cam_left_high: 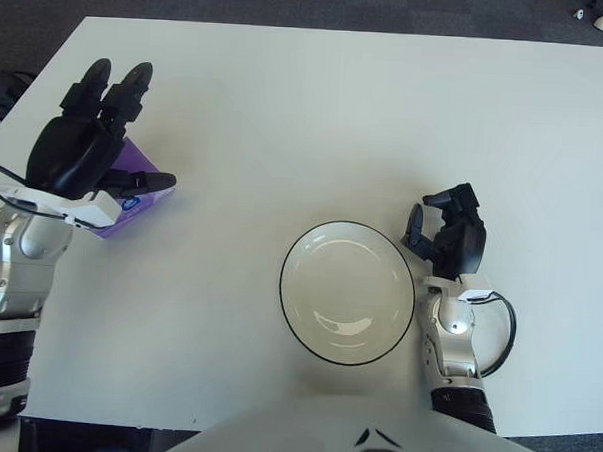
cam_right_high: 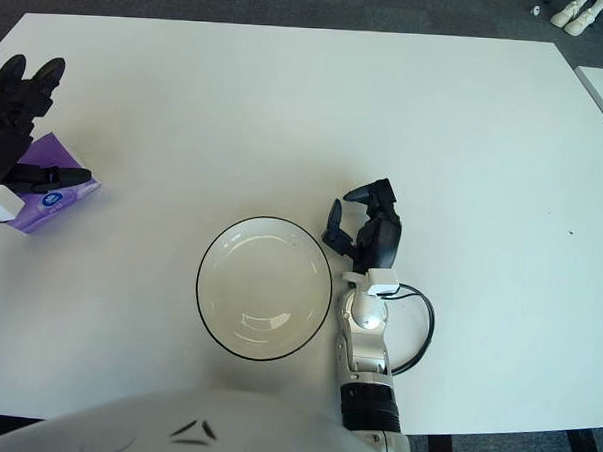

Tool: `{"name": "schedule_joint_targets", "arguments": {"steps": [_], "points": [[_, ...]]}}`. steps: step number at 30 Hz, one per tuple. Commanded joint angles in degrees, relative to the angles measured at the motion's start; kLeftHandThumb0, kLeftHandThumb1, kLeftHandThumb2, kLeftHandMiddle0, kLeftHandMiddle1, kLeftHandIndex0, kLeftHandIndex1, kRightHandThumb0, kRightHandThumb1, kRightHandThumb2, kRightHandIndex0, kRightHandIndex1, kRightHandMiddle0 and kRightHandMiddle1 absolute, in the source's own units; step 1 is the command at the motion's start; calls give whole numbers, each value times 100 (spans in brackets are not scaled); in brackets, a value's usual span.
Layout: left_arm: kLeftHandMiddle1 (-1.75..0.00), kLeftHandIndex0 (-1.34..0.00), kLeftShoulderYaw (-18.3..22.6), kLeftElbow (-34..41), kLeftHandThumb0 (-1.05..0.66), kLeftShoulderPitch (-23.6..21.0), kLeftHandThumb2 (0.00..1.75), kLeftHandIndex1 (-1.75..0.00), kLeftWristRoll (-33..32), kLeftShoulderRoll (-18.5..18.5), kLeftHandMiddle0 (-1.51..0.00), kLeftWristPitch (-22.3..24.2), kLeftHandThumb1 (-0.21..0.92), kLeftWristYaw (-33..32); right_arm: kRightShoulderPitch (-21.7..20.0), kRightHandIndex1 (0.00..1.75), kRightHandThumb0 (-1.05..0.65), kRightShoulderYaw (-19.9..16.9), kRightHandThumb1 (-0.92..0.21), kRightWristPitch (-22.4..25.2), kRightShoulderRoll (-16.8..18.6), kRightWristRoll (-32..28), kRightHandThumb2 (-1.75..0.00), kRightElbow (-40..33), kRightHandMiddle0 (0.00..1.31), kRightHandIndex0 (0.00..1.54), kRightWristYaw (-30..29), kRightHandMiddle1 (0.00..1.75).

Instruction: Put the tissue paper into the plate.

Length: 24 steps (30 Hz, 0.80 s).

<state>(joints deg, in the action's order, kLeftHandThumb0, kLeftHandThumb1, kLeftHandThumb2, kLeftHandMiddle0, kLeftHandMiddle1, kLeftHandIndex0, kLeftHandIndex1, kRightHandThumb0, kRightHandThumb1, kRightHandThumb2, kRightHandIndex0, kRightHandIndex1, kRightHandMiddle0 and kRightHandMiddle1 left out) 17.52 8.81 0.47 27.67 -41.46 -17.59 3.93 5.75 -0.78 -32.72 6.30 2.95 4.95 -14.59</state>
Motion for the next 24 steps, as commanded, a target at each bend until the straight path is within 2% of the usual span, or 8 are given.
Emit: {"name": "schedule_joint_targets", "arguments": {"steps": [1, 11, 24], "points": [[0, 0, 40, -13, -105, 100, 56, 0, -206, -20, 0, 71, 53, 177, 282, 175, -46, -100, -37, -72, 10, 91, -126, 544, 57, 109, -32, 175], [0, 0, -123, 174, -105, 149, 58, 0, -276, -75, 0, 906, 52, 891, 337, 175, -47, -95, -36, -41, 21, 68, -127, 465, 58, 109, -27, 175], [0, 0, -130, 315, -105, 173, 60, 0, -248, -35, 0, 1058, 50, 971, 376, 175, -47, -112, -35, -16, 2, 33, -128, 417, 58, 108, 20, 175]]}}
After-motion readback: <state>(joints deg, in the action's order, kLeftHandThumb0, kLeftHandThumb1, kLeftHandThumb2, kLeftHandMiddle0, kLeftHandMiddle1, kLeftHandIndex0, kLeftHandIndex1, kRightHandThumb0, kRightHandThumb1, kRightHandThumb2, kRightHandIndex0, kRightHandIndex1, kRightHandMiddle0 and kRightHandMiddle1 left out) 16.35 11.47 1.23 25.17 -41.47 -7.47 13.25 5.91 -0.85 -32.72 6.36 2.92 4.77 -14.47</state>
